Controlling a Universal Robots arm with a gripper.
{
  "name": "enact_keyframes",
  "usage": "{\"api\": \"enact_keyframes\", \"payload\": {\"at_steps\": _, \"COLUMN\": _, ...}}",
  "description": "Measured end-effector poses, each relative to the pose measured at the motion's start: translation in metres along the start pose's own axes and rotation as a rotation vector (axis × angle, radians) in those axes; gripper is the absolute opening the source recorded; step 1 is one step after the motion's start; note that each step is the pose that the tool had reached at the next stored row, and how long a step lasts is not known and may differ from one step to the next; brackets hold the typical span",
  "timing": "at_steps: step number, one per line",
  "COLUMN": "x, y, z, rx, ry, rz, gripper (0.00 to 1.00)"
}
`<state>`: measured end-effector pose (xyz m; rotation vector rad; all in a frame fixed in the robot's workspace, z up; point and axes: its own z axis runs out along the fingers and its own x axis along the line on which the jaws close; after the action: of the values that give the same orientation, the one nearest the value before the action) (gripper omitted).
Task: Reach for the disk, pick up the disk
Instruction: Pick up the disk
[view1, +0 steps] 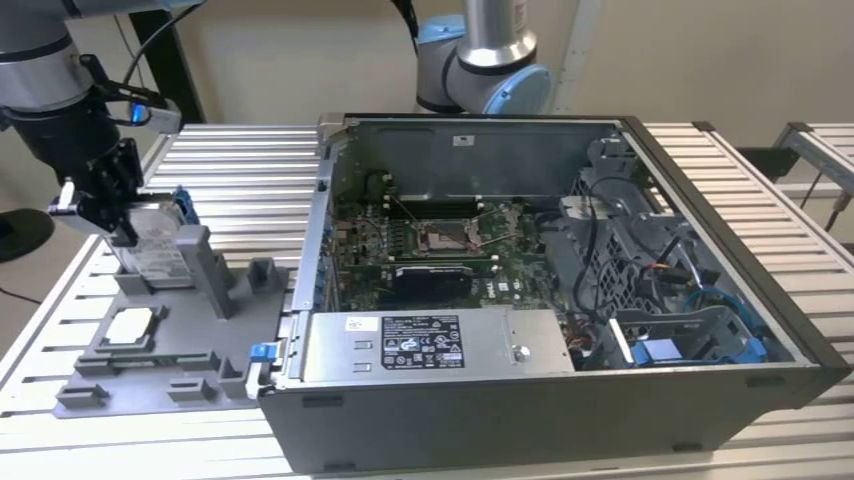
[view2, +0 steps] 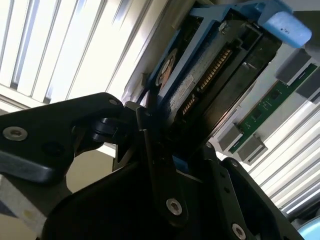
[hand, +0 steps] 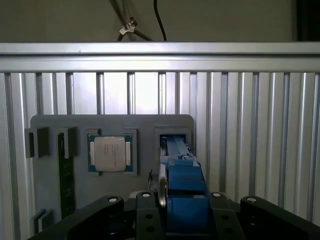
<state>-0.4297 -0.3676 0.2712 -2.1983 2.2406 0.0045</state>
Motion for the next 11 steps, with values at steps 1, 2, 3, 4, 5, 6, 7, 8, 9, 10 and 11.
{"api": "enact_keyframes", "payload": {"at_steps": 1, "x": 0.0000, "y": 0.0000, "z": -0.0011, "rx": 0.0000, "ry": 0.0000, "rz": 0.000, "gripper": 0.00}}
{"api": "enact_keyframes", "payload": {"at_steps": 2, "x": 0.0000, "y": 0.0000, "z": -0.0022, "rx": 0.0001, "ry": 0.0000, "rz": 0.000, "gripper": 0.00}}
{"api": "enact_keyframes", "payload": {"at_steps": 3, "x": 0.0000, "y": 0.0000, "z": -0.0036, "rx": -0.0001, "ry": 0.0000, "rz": 0.000, "gripper": 0.00}}
{"api": "enact_keyframes", "payload": {"at_steps": 4, "x": 0.0000, "y": 0.0000, "z": -0.0049, "rx": -0.0001, "ry": 0.0000, "rz": 0.000, "gripper": 0.00}}
{"api": "enact_keyframes", "payload": {"at_steps": 5, "x": 0.0000, "y": 0.0000, "z": -0.0062, "rx": -0.0001, "ry": 0.0000, "rz": 0.000, "gripper": 0.00}}
{"api": "enact_keyframes", "payload": {"at_steps": 6, "x": -0.0001, "y": 0.0000, "z": -0.0077, "rx": -0.0001, "ry": 0.0000, "rz": 0.000, "gripper": 0.00}}
{"api": "enact_keyframes", "payload": {"at_steps": 7, "x": -0.0001, "y": 0.0000, "z": -0.0090, "rx": -0.0001, "ry": 0.0000, "rz": 0.000, "gripper": 0.00}}
{"api": "enact_keyframes", "payload": {"at_steps": 8, "x": -0.0001, "y": 0.0000, "z": -0.0102, "rx": -0.0001, "ry": 0.0000, "rz": 0.000, "gripper": 0.00}}
{"api": "enact_keyframes", "payload": {"at_steps": 9, "x": -0.0001, "y": 0.0000, "z": -0.0114, "rx": 0.0000, "ry": 0.0000, "rz": 0.000, "gripper": 0.00}}
{"api": "enact_keyframes", "payload": {"at_steps": 10, "x": -0.0001, "y": 0.0000, "z": -0.0127, "rx": 0.0000, "ry": 0.0000, "rz": 0.000, "gripper": 0.00}}
{"api": "enact_keyframes", "payload": {"at_steps": 11, "x": -0.0001, "y": 0.0000, "z": -0.0141, "rx": 0.0000, "ry": 0.0000, "rz": 0.000, "gripper": 0.00}}
